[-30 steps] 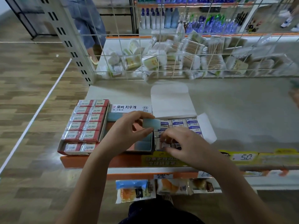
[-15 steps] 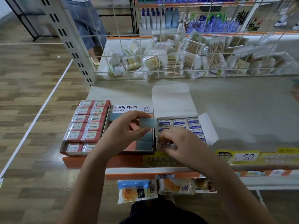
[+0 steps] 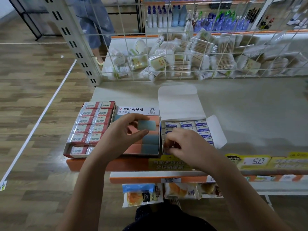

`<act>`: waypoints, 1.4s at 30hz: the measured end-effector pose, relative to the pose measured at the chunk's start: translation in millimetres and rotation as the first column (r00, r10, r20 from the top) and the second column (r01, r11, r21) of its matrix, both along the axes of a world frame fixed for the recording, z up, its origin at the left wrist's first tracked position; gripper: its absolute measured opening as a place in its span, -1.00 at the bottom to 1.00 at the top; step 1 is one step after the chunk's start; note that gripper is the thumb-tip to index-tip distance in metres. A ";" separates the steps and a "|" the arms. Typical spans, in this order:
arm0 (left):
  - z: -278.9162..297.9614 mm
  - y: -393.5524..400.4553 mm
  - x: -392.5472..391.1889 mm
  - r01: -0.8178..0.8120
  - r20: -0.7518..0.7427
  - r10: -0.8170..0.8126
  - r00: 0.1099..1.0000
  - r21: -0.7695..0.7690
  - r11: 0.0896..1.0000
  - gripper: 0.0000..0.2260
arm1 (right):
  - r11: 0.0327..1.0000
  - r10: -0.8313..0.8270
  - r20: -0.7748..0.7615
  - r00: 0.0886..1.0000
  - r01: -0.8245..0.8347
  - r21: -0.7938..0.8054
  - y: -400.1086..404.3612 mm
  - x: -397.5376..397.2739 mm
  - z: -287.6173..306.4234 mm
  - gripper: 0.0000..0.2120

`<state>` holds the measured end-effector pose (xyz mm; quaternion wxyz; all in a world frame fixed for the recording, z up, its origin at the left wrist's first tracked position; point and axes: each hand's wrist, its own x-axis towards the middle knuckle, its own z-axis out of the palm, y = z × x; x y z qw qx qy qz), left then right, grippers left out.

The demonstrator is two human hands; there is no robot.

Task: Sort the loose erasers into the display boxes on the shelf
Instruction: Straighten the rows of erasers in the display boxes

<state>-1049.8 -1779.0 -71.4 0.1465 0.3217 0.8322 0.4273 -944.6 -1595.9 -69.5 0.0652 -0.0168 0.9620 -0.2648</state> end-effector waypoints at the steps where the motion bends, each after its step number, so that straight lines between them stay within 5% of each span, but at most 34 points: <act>1: 0.1 -1.2 -0.7 -0.012 0.000 0.012 1.000 0.003 1.000 -0.71 | 1.000 0.001 0.013 1.000 -0.001 -0.010 0.6 -0.9 0.9 -0.97; 11: -0.5 -11.7 -9.3 -0.121 -0.104 0.113 0.988 -0.081 0.989 -0.73 | 0.999 0.004 0.073 0.997 -0.001 -0.044 0.4 -7.9 1.9 -0.87; 16: -8.8 -1.0 -8.4 -0.087 -0.230 0.043 0.972 -0.184 0.979 -0.71 | 1.000 -0.002 0.030 1.000 0.001 0.030 -4.3 -7.8 -3.0 -0.88; 25: -13.7 20.4 2.4 -0.138 -0.343 0.021 0.939 -0.319 0.938 -0.72 | 0.990 -0.128 -0.091 0.988 0.121 -0.079 -3.7 -4.4 2.7 -0.94; 42: -5.1 11.3 3.7 -0.024 -0.383 -0.162 0.910 -0.437 0.899 -0.63 | 0.927 -0.344 -0.031 0.939 0.334 -0.172 -30.2 8.6 2.0 -0.88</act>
